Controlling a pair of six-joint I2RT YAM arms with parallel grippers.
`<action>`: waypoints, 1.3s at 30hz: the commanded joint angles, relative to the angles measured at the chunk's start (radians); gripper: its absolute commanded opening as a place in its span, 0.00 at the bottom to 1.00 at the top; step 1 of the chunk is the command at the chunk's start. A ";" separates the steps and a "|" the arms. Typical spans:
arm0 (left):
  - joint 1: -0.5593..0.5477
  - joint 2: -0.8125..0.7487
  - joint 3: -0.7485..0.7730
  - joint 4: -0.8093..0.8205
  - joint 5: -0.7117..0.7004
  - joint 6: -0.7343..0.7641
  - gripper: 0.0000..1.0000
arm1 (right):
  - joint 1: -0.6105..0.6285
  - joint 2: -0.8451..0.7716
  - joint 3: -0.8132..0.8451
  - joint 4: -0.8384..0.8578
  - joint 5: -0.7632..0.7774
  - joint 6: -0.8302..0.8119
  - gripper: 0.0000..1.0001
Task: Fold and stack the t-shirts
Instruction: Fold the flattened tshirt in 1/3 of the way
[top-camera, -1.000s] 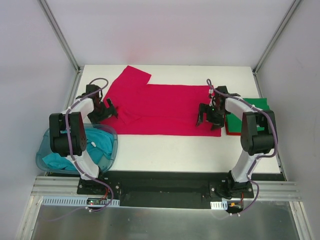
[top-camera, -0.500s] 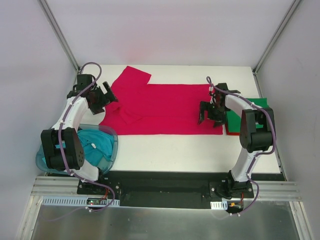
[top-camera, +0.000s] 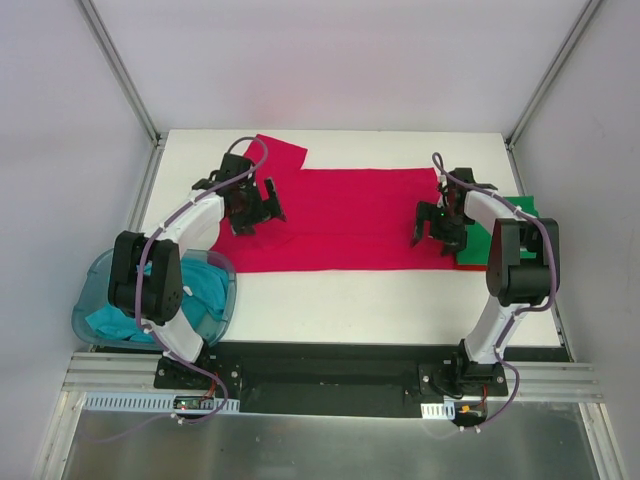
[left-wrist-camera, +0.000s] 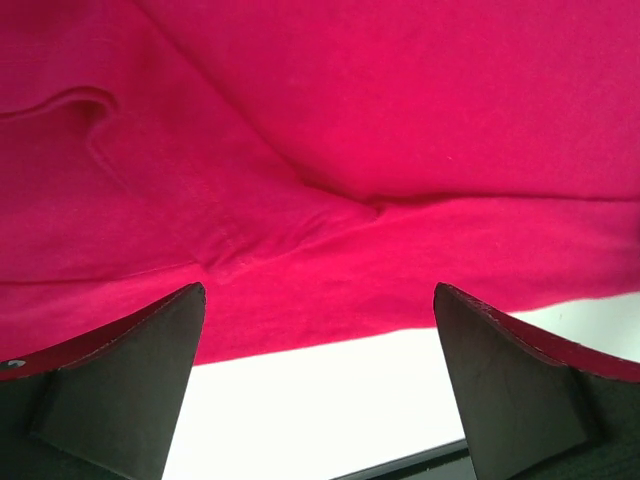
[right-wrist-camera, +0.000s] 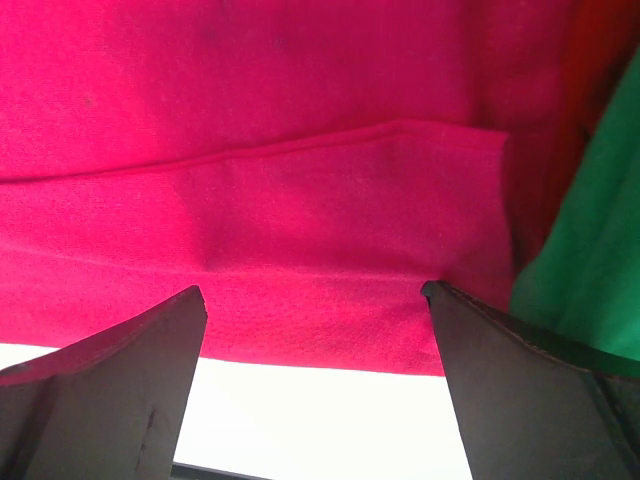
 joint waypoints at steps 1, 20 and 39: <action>-0.005 -0.004 -0.030 -0.001 -0.078 -0.041 0.96 | -0.019 -0.010 -0.026 0.009 0.040 -0.010 0.96; -0.036 0.137 -0.038 -0.004 -0.090 -0.085 0.51 | -0.030 -0.011 -0.040 0.021 0.027 -0.004 0.96; -0.043 0.171 0.063 -0.007 -0.106 -0.042 0.00 | -0.036 -0.016 -0.044 0.016 0.030 -0.003 0.96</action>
